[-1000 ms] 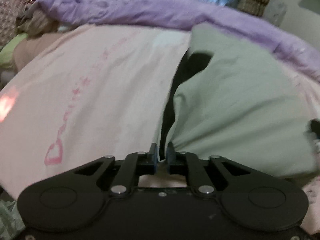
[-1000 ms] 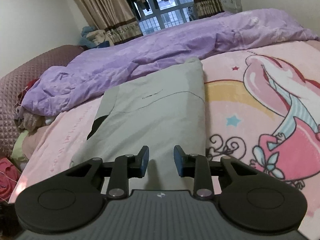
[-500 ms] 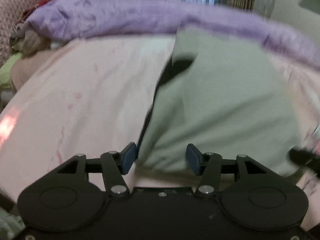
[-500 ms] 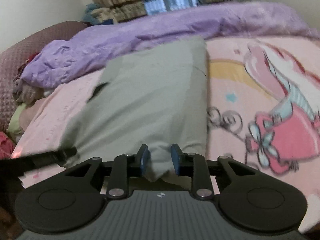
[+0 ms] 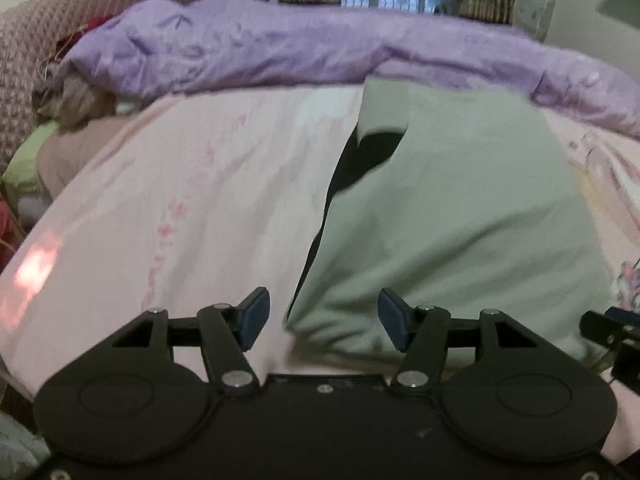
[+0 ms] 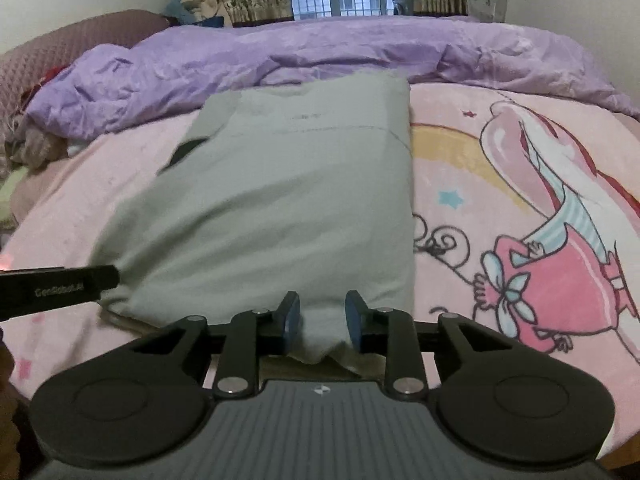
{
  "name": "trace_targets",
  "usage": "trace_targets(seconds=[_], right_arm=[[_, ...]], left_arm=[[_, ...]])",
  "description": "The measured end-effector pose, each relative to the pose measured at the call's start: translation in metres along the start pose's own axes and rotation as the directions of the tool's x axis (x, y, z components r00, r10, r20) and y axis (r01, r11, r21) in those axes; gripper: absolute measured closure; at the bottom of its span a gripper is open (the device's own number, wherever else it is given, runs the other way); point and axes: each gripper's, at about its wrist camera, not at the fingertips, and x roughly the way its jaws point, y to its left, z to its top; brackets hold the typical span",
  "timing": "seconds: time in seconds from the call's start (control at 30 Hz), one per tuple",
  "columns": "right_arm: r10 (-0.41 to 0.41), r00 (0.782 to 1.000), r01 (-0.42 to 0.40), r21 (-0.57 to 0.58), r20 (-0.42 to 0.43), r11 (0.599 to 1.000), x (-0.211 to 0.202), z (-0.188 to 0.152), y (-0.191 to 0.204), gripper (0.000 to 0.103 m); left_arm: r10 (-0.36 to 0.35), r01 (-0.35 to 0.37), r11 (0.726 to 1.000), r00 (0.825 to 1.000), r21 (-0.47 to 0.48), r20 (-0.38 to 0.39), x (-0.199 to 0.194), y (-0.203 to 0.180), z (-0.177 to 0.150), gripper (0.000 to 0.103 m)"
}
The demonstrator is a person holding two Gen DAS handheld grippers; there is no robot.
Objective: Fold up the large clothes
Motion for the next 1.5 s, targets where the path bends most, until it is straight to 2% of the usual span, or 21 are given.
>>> trace_targets(seconds=[0.1,0.17,0.27,0.33,0.37,0.4,0.47,0.53,0.63,0.73,0.8,0.83,0.9,0.93,1.03,1.13,1.2,1.3,1.33,1.4,1.5], right_arm=[[-0.019,0.999,0.019,0.003,0.031,1.0,-0.005,0.009,0.001,0.062],[-0.026,0.998,0.025,0.016,0.051,1.0,-0.005,0.015,0.0,0.062],[-0.007,0.994,0.005,0.014,0.11,1.0,0.0,0.027,-0.003,0.062],[-0.025,0.987,0.023,0.014,0.158,1.0,0.005,0.041,-0.006,0.062],[-0.037,0.979,0.033,0.025,0.201,0.999,0.008,0.049,-0.007,0.062],[-0.037,0.969,0.031,0.029,0.245,0.999,0.01,0.056,-0.008,0.061],[-0.023,0.943,0.012,0.035,0.331,0.999,0.018,0.072,-0.009,0.055],[-0.039,0.933,0.019,0.058,0.357,0.998,0.037,0.091,-0.008,0.052],[-0.035,0.927,0.012,0.063,0.372,0.998,0.07,0.108,-0.011,0.053],[-0.047,0.909,0.037,0.033,0.413,0.999,0.098,0.106,-0.014,0.053],[-0.086,0.917,0.078,0.035,0.39,0.996,0.122,0.096,-0.015,0.053],[-0.104,0.937,0.089,0.058,0.332,0.994,0.138,0.092,-0.02,0.052],[-0.114,0.952,0.09,0.095,0.283,0.991,0.153,0.089,-0.029,0.049],[-0.109,0.953,0.087,0.088,0.284,0.992,0.152,0.092,-0.028,0.043],[-0.135,0.952,0.13,0.039,0.274,0.991,0.154,0.092,-0.018,0.039],[-0.117,0.96,0.112,0.032,0.253,0.993,0.15,0.099,-0.018,0.036],[-0.075,0.96,0.068,0.034,0.269,0.997,0.14,0.111,-0.018,0.036],[-0.072,0.936,0.062,0.039,0.343,0.997,0.128,0.134,-0.02,0.036],[-0.085,0.934,0.079,0.032,0.348,0.996,0.13,0.14,-0.019,0.036],[-0.111,0.948,0.113,0.011,0.298,0.994,0.144,0.155,-0.02,0.036],[-0.094,0.968,0.094,0.011,0.233,0.996,0.173,0.158,-0.029,0.036]], left_arm=[[-0.022,0.022,1.0,0.999,0.015,0.046,-0.005,-0.004,0.009,0.032],[-0.028,0.027,0.999,0.998,0.016,0.06,0.002,-0.006,0.015,0.02],[-0.048,0.047,0.998,0.999,0.045,0.017,0.024,-0.015,0.029,0.017],[-0.043,0.041,0.998,0.998,0.038,0.041,0.031,-0.021,0.042,0.014],[-0.05,0.048,0.998,0.996,0.027,0.068,0.033,-0.024,0.048,0.007],[-0.076,0.075,0.997,0.991,0.009,0.106,0.035,-0.025,0.057,0.002],[-0.144,0.152,0.988,0.97,-0.029,0.198,0.041,-0.026,0.073,0.0],[-0.166,0.183,0.982,0.957,-0.054,0.237,0.053,-0.029,0.091,0.0],[-0.136,0.15,0.987,0.967,-0.051,0.216,0.084,-0.039,0.106,0.0],[-0.081,0.076,0.997,0.974,0.03,0.212,0.117,-0.045,0.096,0.0],[-0.022,0.007,0.998,0.975,0.069,0.22,0.143,-0.045,0.078,0.0],[-0.04,0.027,0.998,0.97,0.058,0.24,0.152,-0.041,0.07,0.0],[-0.072,0.077,0.997,0.972,-0.011,0.224,0.158,-0.03,0.067,0.0],[-0.072,0.078,0.997,0.973,-0.022,0.221,0.159,-0.028,0.069,0.0],[-0.065,0.069,0.998,0.976,-0.013,0.209,0.163,-0.027,0.072,0.0],[0.007,-0.023,0.997,0.978,0.072,0.209,0.153,-0.043,0.09,0.0],[0.078,-0.11,0.986,0.967,0.124,0.243,0.148,-0.056,0.105,0.0],[0.1,-0.147,0.979,0.953,0.144,0.287,0.146,-0.066,0.13,0.0],[0.102,-0.149,0.976,0.955,0.156,0.277,0.15,-0.069,0.138,0.0],[0.085,-0.129,0.97,0.974,0.208,0.209,0.167,-0.074,0.147,0.0],[0.043,-0.085,0.974,0.98,0.211,0.195,0.199,-0.071,0.134,0.0]])
